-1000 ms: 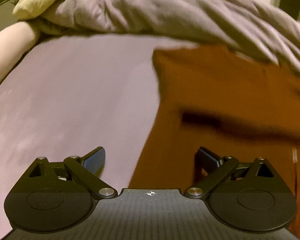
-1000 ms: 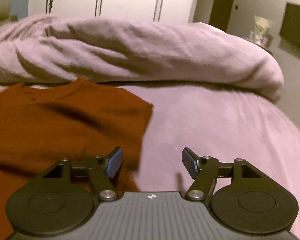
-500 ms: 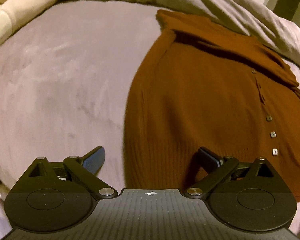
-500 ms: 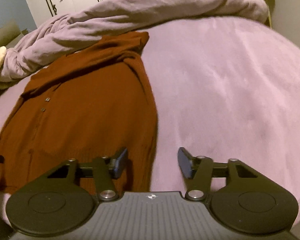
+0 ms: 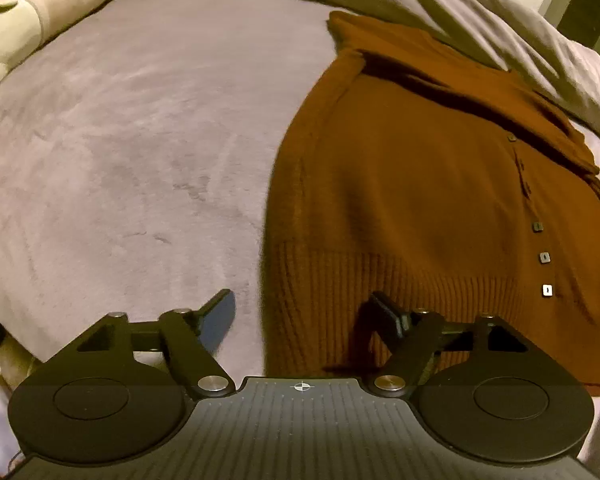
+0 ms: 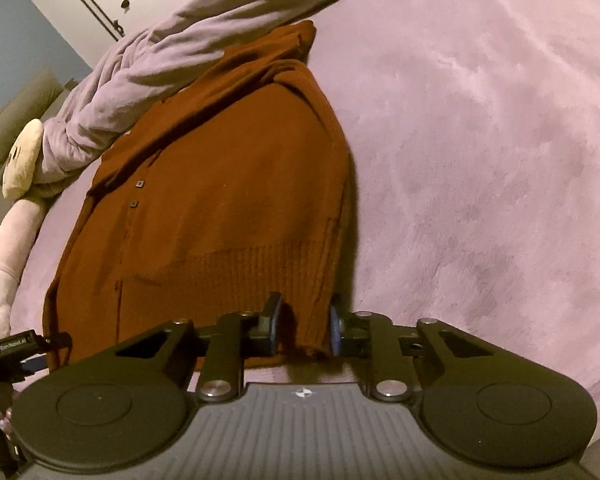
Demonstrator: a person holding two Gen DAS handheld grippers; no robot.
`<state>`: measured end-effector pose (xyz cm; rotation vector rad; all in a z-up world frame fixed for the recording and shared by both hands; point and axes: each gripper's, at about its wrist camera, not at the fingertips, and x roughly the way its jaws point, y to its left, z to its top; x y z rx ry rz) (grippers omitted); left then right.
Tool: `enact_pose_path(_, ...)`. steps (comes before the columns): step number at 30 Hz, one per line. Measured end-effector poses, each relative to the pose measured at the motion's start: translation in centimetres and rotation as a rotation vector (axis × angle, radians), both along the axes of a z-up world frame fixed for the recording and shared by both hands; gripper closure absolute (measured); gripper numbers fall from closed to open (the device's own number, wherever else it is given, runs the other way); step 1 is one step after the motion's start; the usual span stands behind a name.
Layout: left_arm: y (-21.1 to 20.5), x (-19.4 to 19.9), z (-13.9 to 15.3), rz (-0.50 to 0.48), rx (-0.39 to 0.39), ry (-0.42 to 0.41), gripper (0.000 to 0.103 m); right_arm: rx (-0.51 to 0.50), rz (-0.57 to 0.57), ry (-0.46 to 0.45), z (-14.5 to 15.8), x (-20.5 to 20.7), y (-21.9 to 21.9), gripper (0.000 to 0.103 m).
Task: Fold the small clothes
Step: 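Move both open tools to the cardigan hem and close them on it, then lift the hem with both tools and fold it over toward the collar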
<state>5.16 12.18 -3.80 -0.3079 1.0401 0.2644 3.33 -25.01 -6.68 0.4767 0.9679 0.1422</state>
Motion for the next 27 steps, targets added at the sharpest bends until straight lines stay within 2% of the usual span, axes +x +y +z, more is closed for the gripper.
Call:
enact_pose_path(3, 0.5, -0.1, 0.2, 0.008, -0.027, -0.003, 0.040, 0.013, -0.004, 0.003, -0.1, 0.0, -0.1, 0.086)
enact_pose_path(8, 1.4, -0.3, 0.3, 0.012, -0.093, -0.011, 0.070, 0.032, -0.014, 0.013, -0.2, 0.1, -0.4, 0.086)
enact_pose_path(10, 1.7, -0.4, 0.3, 0.013, -0.117, -0.011, 0.075, 0.030, -0.012, 0.014, -0.2, 0.0, -0.4, 0.086)
enact_pose_path(15, 2.2, -0.9, 0.1, 0.013, -0.175, -0.011, 0.075, 0.051, -0.010, 0.032, -0.2, 0.3, -0.7, 0.085)
enact_pose_path(17, 2.2, -1.1, 0.1, 0.000, -0.187, -0.012, 0.062, 0.066, -0.016, 0.040, -0.3, 0.4, -0.8, 0.084)
enact_pose_path(19, 2.0, -1.1, 0.1, -0.025, -0.195, -0.015, 0.056, 0.078, -0.020, 0.044, -0.3, 0.4, -0.9, 0.083)
enact_pose_path(22, 1.7, -0.7, -0.1, -0.049, -0.190, -0.002, 0.060, 0.080, -0.014, 0.047, -0.4, 0.4, -0.8, 0.082)
enact_pose_path(25, 1.5, -0.1, -0.2, -0.073, -0.192, 0.010, 0.087, 0.065, 0.006, 0.044, -0.3, 0.5, -0.6, 0.082)
enact_pose_path(27, 1.7, 0.1, -0.2, -0.090, -0.204, 0.015, 0.090, 0.061, 0.014, 0.043, -0.1, 0.6, -0.6, 0.084)
